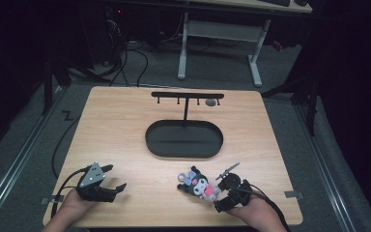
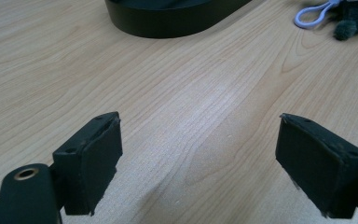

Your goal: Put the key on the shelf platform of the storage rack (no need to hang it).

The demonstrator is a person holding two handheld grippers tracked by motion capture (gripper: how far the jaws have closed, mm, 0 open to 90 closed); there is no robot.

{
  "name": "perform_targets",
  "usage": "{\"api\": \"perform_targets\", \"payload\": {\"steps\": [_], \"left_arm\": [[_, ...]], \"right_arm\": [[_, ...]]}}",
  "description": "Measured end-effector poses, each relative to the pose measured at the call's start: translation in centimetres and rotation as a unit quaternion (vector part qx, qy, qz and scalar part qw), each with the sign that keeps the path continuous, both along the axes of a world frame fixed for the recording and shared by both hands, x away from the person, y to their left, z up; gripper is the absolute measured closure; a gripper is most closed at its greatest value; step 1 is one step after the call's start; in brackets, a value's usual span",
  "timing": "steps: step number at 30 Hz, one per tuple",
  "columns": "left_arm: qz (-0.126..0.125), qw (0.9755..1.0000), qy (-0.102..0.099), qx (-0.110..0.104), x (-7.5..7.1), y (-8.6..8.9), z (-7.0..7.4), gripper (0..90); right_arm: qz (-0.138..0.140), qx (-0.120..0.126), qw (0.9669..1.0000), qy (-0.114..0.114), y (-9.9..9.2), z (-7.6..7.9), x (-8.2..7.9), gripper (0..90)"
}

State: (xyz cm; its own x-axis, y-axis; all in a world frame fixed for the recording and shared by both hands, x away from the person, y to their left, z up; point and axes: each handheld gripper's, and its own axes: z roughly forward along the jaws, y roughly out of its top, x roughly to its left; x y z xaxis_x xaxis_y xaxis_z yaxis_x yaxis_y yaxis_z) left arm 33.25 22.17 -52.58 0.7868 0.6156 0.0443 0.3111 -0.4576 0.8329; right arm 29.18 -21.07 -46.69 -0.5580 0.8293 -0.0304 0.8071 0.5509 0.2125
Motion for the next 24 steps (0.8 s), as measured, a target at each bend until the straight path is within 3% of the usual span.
{"api": "perform_targets", "payload": {"steps": [12, 24], "left_arm": [[0.000, 1.0000, 0.001, 0.000, 0.0, 0.0, 0.0, 15.5], [-0.001, 1.0000, 0.001, -0.001, 0.0, 0.0, 0.0, 15.5]], "right_arm": [[0.039, 0.008, 0.9992, -0.010, 2.2, -0.4, 0.8, 18.2], [0.036, 0.011, 0.9992, -0.016, 3.4, -1.4, 1.6, 26.2]]}}
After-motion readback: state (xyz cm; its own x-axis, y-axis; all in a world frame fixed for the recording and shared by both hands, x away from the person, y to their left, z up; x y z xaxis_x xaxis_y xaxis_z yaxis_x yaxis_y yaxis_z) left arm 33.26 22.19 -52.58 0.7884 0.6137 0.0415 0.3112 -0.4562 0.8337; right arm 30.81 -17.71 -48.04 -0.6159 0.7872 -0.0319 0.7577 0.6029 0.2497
